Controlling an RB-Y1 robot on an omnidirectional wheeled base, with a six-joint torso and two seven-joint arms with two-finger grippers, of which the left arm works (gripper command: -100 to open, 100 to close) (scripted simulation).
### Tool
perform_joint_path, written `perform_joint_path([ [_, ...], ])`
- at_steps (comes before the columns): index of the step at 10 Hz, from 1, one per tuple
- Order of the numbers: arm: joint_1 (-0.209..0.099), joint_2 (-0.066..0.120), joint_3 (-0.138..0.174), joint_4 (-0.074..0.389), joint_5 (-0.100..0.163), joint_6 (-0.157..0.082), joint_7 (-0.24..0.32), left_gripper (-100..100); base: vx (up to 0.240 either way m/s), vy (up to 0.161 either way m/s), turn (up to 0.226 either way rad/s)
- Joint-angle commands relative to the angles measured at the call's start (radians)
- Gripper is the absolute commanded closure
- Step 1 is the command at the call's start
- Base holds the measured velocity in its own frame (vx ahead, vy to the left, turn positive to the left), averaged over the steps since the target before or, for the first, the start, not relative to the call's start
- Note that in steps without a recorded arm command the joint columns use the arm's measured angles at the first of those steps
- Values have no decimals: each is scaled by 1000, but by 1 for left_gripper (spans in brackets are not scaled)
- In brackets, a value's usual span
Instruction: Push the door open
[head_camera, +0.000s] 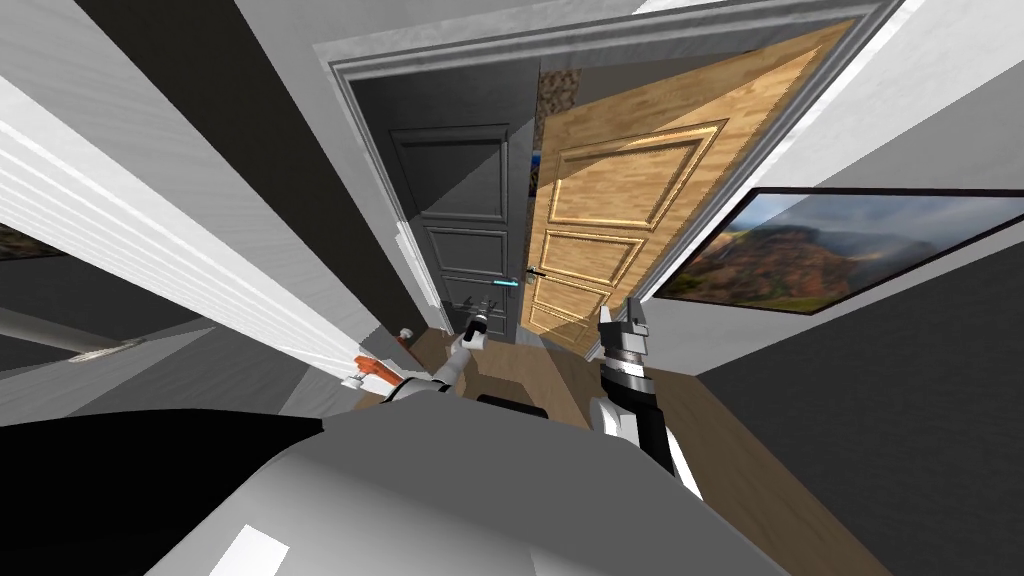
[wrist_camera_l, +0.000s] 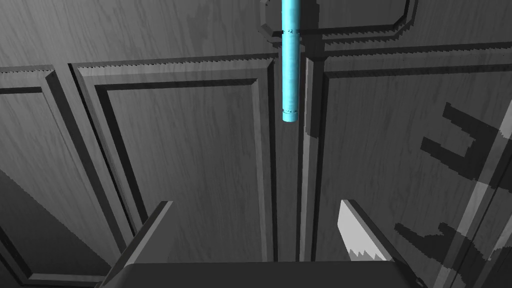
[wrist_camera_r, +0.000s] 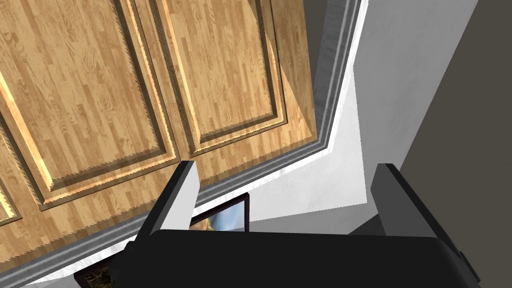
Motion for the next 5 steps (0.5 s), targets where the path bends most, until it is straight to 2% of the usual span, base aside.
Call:
perform_joint_path([
  [1, -25, -7, 3, 40, 1, -2, -1, -100, 87, 9, -4],
  [4, -64, -20, 8, 102, 1, -5, -2, -100, 89, 0, -3],
  [5, -87, -29, 12, 139, 2, -8, -2, -100, 120, -6, -6],
])
